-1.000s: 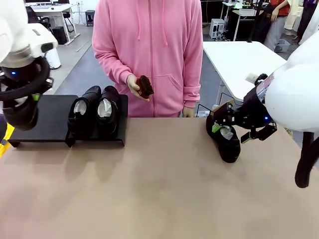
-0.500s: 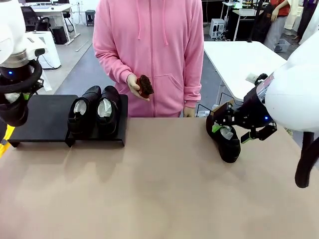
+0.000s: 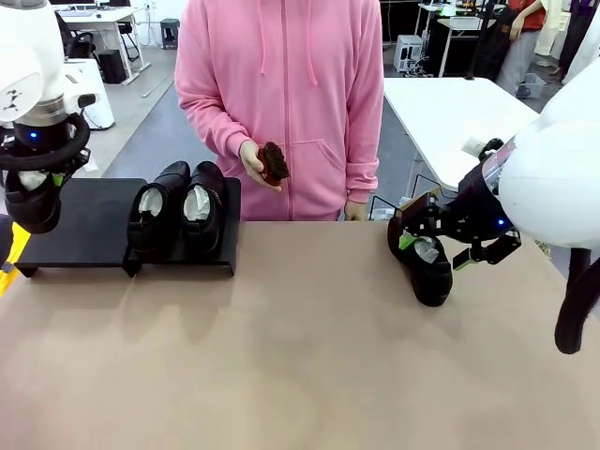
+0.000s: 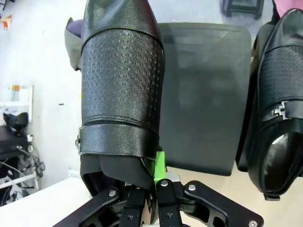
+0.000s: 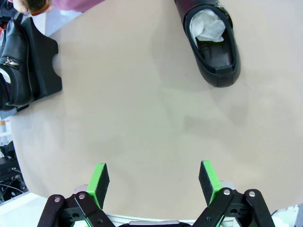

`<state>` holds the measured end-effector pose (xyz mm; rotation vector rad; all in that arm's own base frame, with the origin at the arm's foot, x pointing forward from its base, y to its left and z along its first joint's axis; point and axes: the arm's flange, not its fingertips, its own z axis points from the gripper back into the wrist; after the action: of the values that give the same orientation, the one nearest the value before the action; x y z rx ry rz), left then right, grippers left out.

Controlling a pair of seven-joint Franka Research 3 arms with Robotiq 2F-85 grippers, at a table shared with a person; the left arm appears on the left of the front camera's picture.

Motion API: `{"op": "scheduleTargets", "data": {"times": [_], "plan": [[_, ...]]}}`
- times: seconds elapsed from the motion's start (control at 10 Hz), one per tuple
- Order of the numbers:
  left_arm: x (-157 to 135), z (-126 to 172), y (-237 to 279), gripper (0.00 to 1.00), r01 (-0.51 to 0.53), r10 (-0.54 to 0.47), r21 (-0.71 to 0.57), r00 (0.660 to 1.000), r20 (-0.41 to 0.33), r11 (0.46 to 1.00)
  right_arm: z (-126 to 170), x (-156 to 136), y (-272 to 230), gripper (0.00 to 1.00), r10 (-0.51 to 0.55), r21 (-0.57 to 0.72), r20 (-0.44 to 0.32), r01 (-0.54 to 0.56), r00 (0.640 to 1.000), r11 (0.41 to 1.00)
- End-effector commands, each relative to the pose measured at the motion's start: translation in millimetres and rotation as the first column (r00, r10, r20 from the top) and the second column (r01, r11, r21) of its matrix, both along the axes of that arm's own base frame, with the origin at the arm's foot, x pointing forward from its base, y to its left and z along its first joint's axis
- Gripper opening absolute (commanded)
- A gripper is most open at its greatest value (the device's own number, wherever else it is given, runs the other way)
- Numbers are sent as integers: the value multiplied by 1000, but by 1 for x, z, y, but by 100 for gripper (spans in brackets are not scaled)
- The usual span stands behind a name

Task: Organize the shoes by placing them on the stand.
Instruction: Place the Shoe from the middle of the table onto the Shoes Stand.

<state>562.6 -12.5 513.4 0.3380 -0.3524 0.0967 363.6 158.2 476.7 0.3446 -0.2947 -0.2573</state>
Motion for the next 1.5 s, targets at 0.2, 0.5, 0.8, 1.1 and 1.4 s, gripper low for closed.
{"op": "scheduleTargets", "data": {"times": [0.2,0.5,0.8,1.1,1.4], "plan": [[-9,6,1,0,6,-6,2,1000,25,1000,2,3,-1,100,22,12,7,-22,1000,1000],[-3,3,-3,0,5,-5,0,1000,5,1000,2,3,-1,100,22,12,7,-22,1000,1000],[-2,-15,-3,0,-50,49,56,998,26,997,2,3,-1,100,22,12,7,-22,1000,1000],[0,-25,5,0,-53,43,86,992,115,995,2,3,-1,100,22,12,7,-22,1000,1000],[-1,-49,10,0,19,-44,128,980,192,992,2,3,-1,100,22,12,7,-22,1000,1000]]}}
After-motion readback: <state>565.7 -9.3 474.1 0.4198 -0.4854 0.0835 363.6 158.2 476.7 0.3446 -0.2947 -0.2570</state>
